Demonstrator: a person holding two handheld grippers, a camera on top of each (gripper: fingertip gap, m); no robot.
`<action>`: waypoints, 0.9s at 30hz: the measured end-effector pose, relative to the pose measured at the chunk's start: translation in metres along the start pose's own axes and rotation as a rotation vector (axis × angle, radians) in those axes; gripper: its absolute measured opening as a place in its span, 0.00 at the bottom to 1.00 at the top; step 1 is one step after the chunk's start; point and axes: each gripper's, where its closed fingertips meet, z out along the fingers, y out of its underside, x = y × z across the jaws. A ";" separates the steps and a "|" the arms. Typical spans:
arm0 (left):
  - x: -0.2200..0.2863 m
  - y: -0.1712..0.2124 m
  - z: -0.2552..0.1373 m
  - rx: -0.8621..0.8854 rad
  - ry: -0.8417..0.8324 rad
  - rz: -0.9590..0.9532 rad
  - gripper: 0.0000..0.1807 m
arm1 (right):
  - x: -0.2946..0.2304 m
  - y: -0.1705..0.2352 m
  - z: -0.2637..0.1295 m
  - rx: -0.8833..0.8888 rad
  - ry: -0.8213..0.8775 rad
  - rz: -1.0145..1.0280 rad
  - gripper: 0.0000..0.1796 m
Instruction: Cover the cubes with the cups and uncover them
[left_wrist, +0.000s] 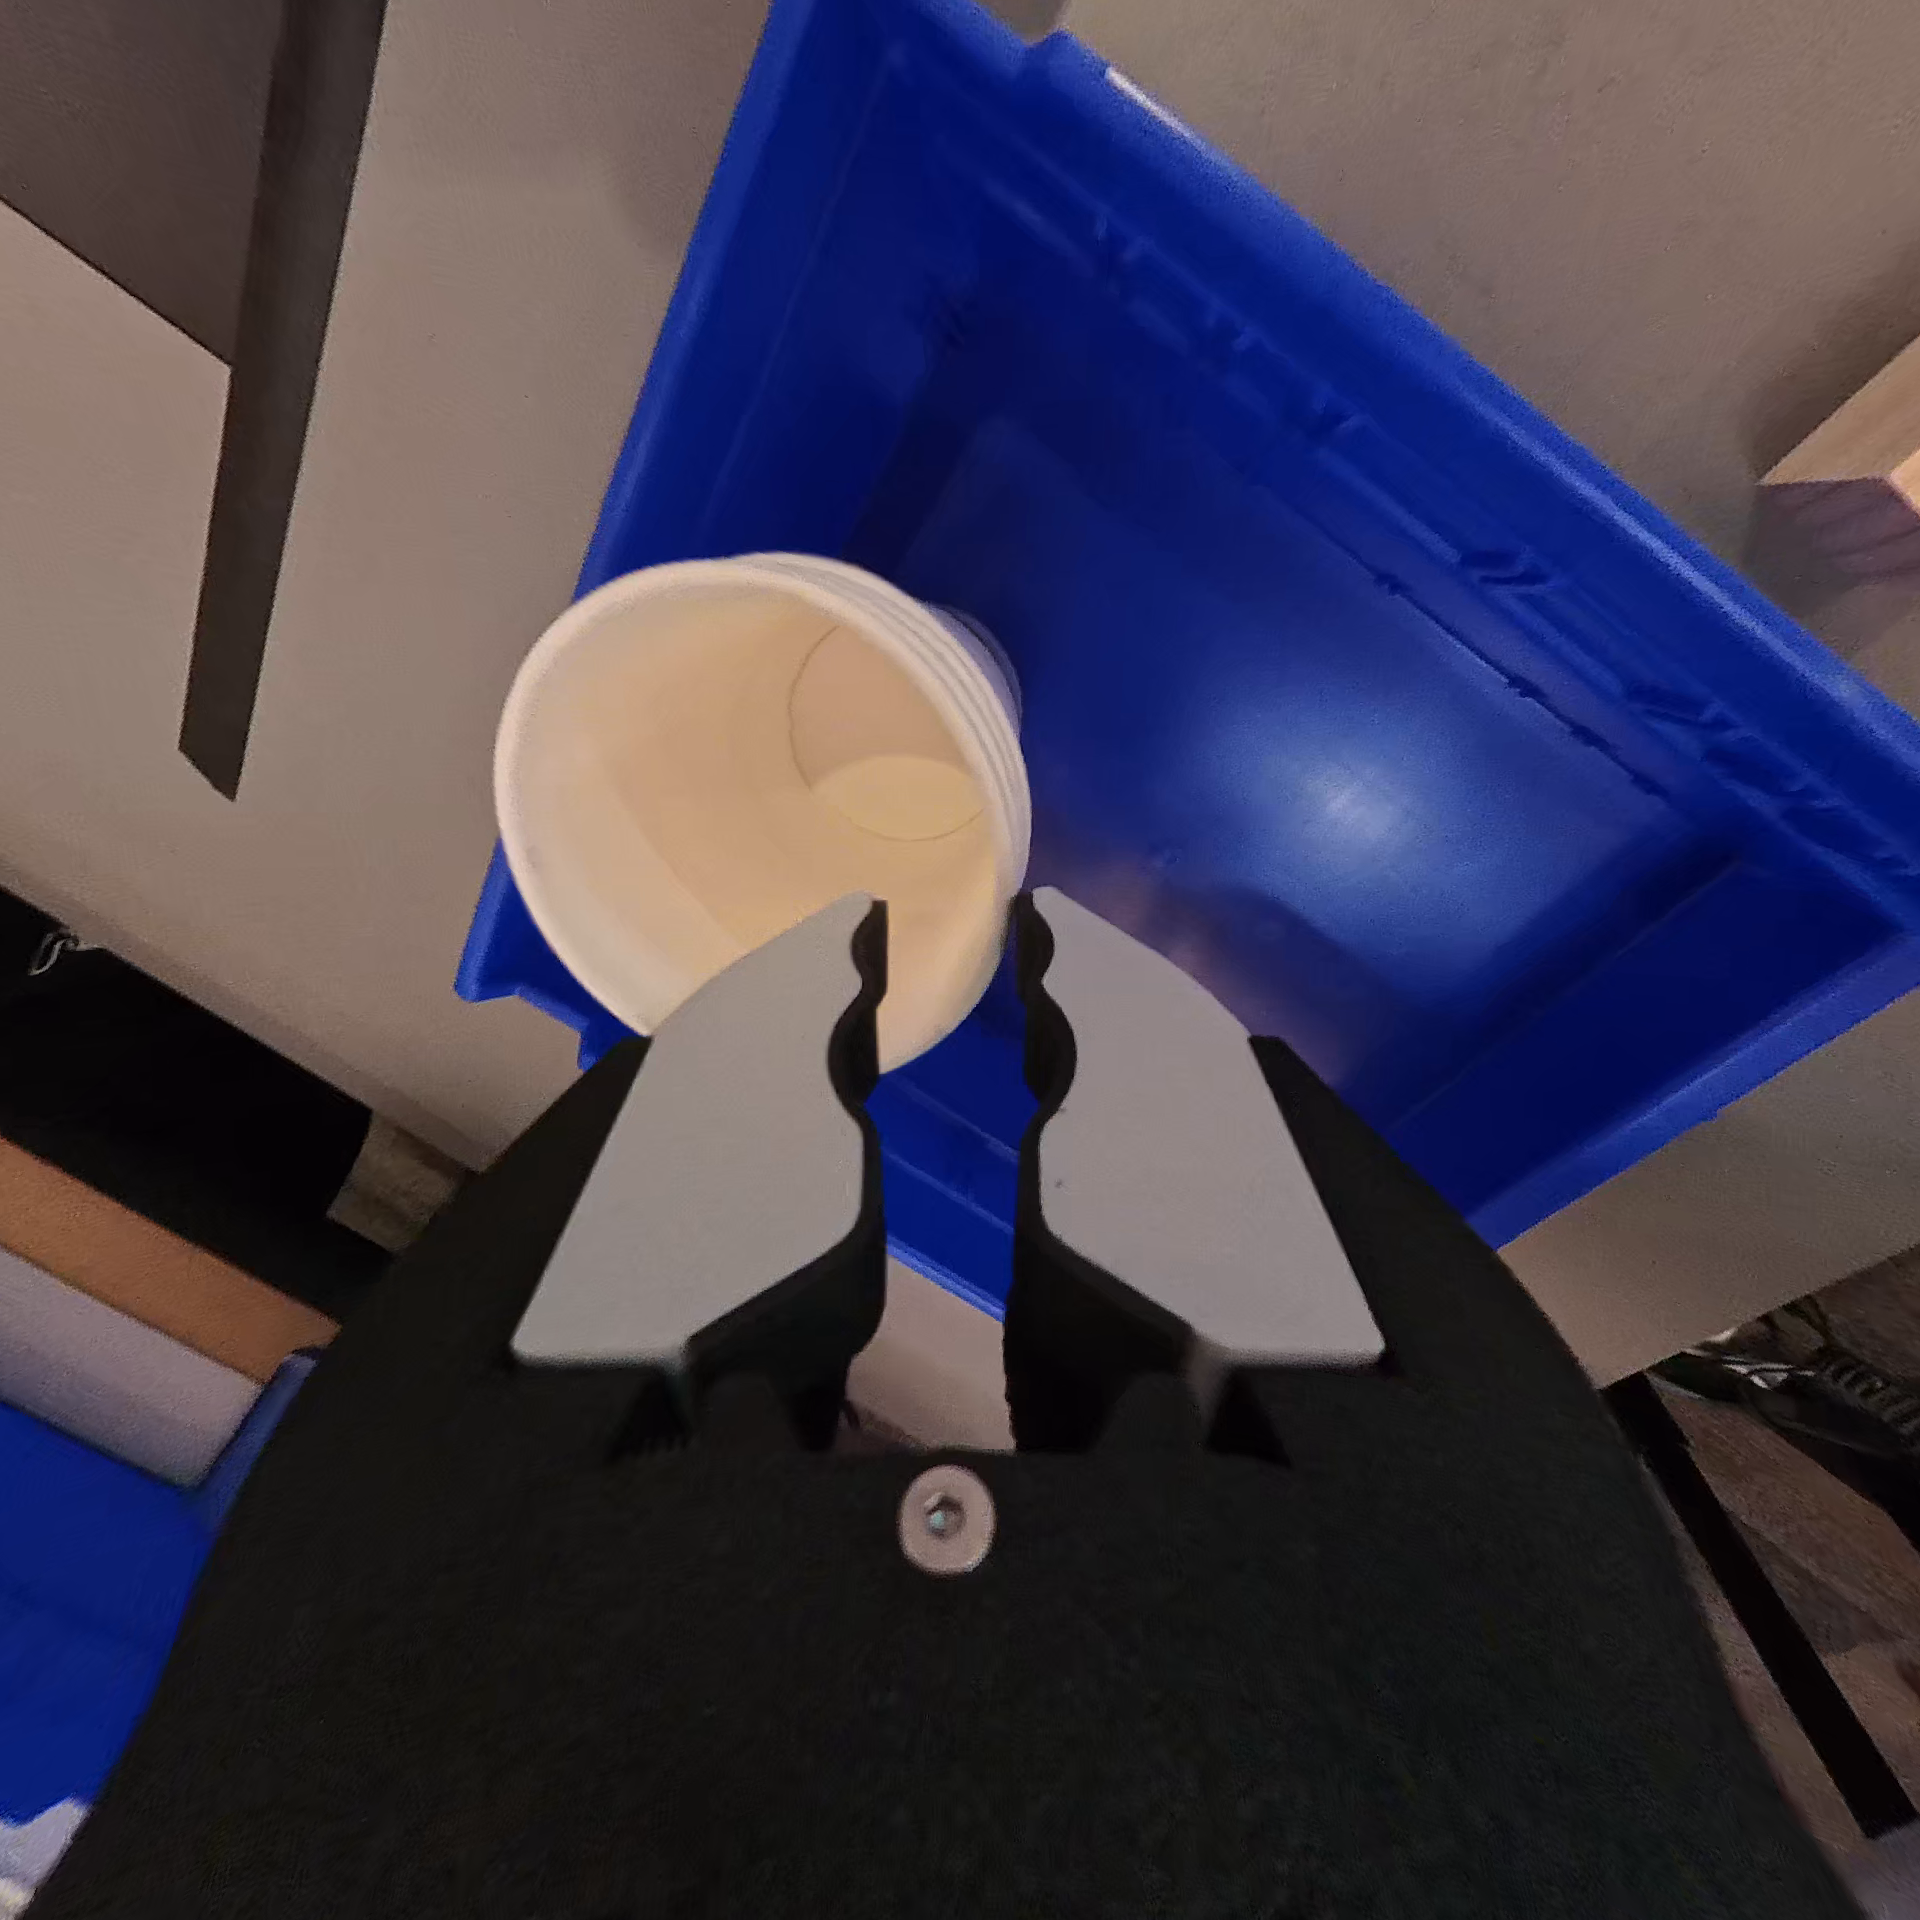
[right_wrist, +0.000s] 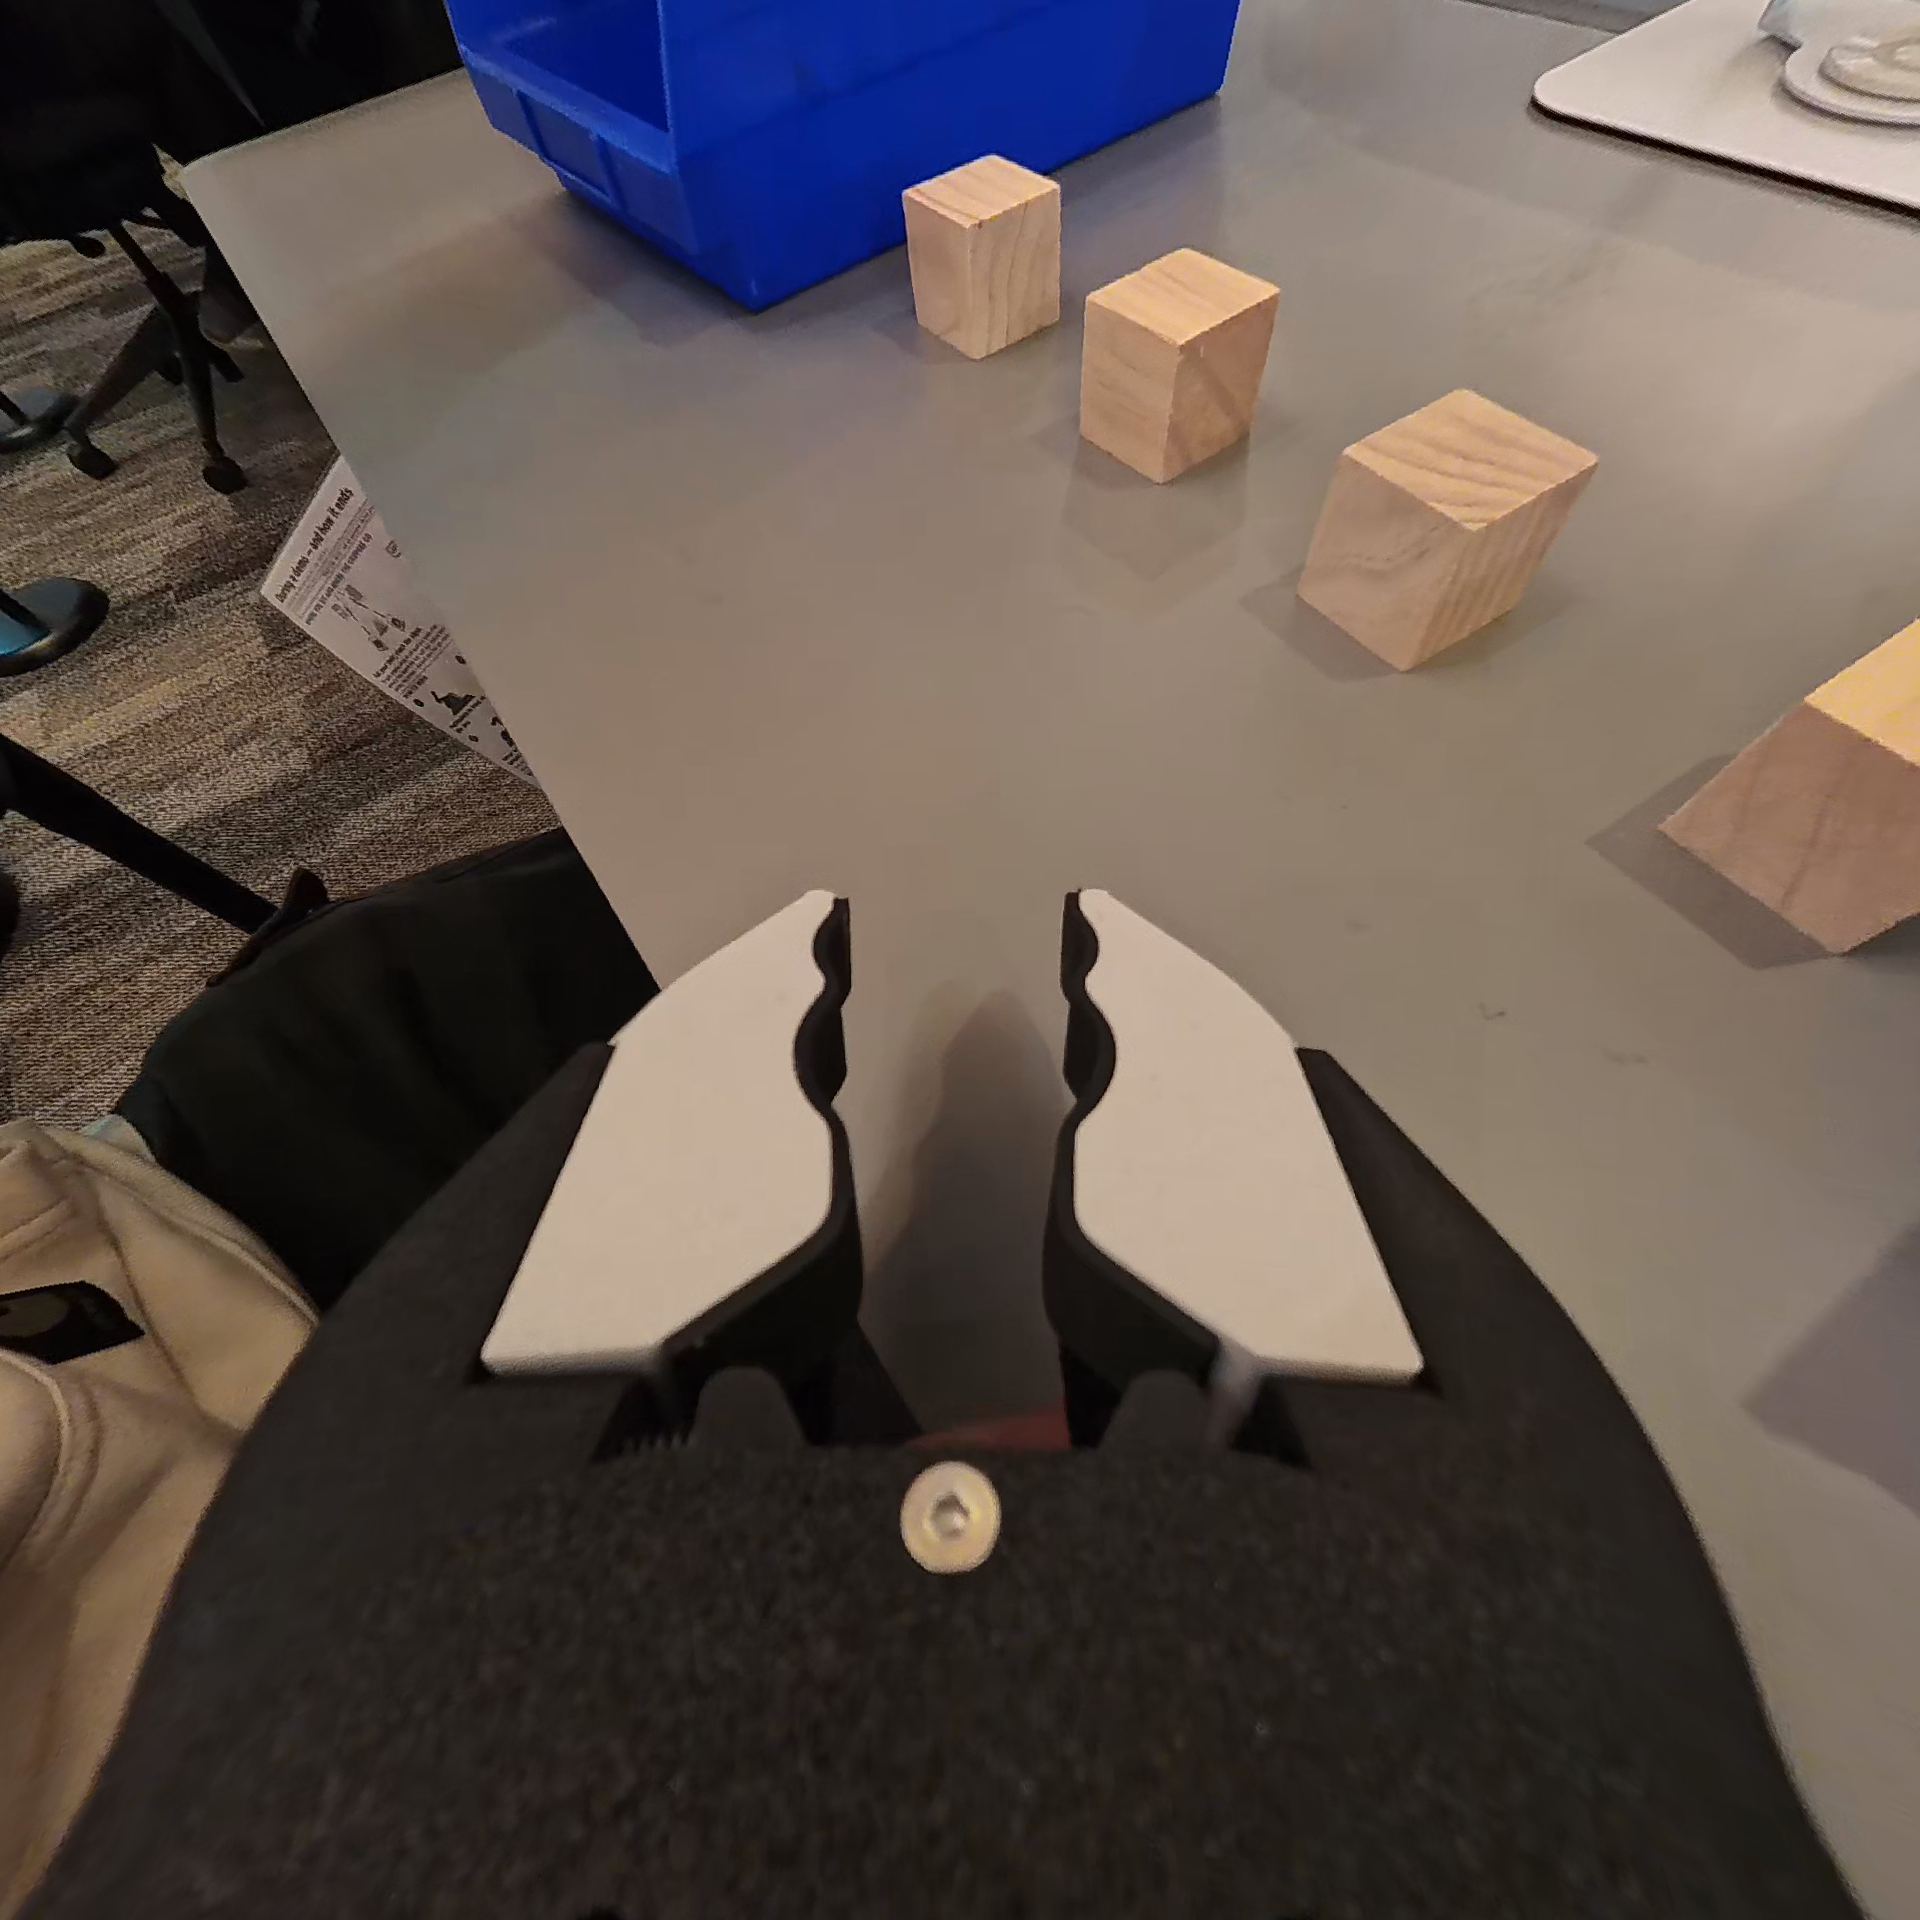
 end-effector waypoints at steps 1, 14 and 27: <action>0.001 -0.001 -0.001 0.012 0.011 -0.005 0.13 | 0.000 -0.001 0.000 0.004 -0.001 0.001 0.21; 0.002 0.003 -0.012 0.011 0.031 -0.002 0.03 | -0.001 0.000 0.000 -0.002 -0.004 0.002 0.21; 0.012 0.000 -0.031 0.010 0.037 0.011 0.03 | -0.004 0.000 -0.001 -0.007 -0.009 -0.007 0.21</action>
